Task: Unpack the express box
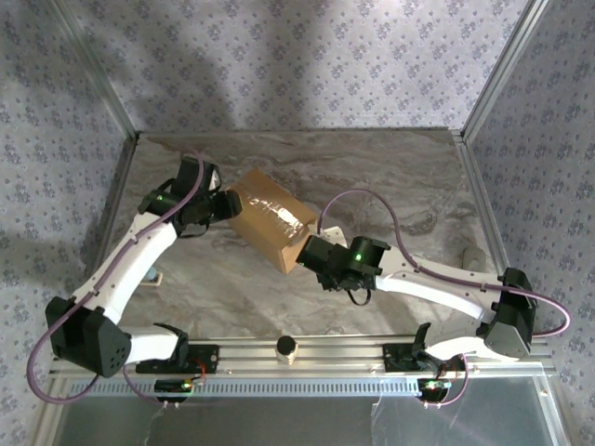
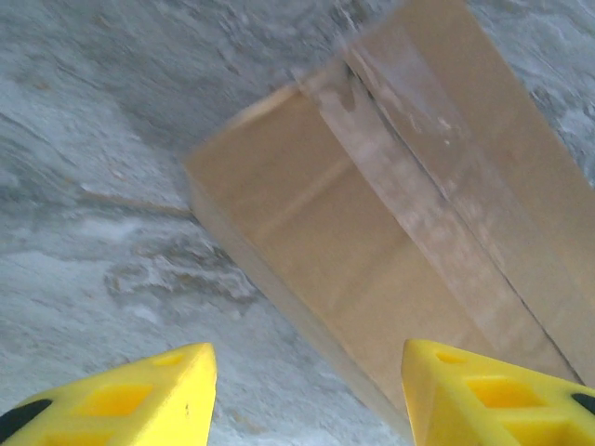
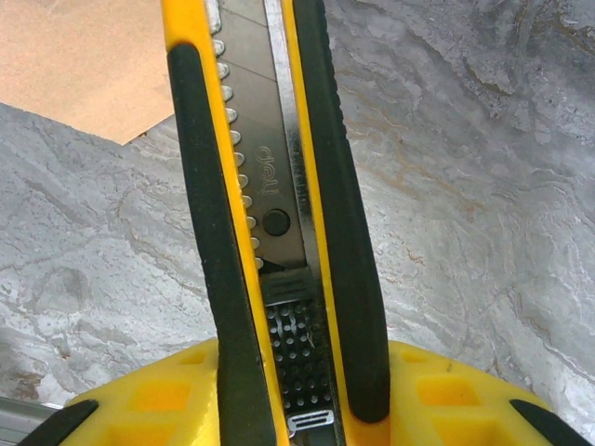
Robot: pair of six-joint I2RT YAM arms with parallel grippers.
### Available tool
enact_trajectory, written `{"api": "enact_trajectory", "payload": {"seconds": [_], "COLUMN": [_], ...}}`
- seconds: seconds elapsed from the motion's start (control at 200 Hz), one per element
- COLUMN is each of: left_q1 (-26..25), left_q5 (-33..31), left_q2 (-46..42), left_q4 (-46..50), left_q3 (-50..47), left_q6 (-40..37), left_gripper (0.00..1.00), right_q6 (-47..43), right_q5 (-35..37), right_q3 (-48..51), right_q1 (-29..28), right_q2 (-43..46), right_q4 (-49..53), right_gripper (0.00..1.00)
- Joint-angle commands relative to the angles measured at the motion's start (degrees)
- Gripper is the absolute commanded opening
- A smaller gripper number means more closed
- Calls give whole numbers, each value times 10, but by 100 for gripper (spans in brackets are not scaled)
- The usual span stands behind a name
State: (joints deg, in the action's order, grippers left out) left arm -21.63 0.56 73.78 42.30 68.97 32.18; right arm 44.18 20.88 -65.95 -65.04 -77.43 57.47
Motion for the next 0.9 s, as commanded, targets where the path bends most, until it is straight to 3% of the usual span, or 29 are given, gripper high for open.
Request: {"api": "enact_trajectory", "payload": {"seconds": [0.0, 0.325, 0.895], "left_q1": [23, 79, 82], "left_q5": [-7, -4, 19], "left_q2": [24, 97, 130], "left_q4": [17, -6, -31], "left_q3": [33, 78, 84], "left_q6": [-27, -35, -34], "left_gripper": [55, 60, 62], "right_q6": [4, -2, -2], "right_q5": [21, 19, 11], "right_q3": [-19, -49, -52], "right_q1": [-3, -3, -2], "right_q2": [-6, -17, -35], "right_q4": [19, 23, 32], "right_gripper": [0, 0, 0]}}
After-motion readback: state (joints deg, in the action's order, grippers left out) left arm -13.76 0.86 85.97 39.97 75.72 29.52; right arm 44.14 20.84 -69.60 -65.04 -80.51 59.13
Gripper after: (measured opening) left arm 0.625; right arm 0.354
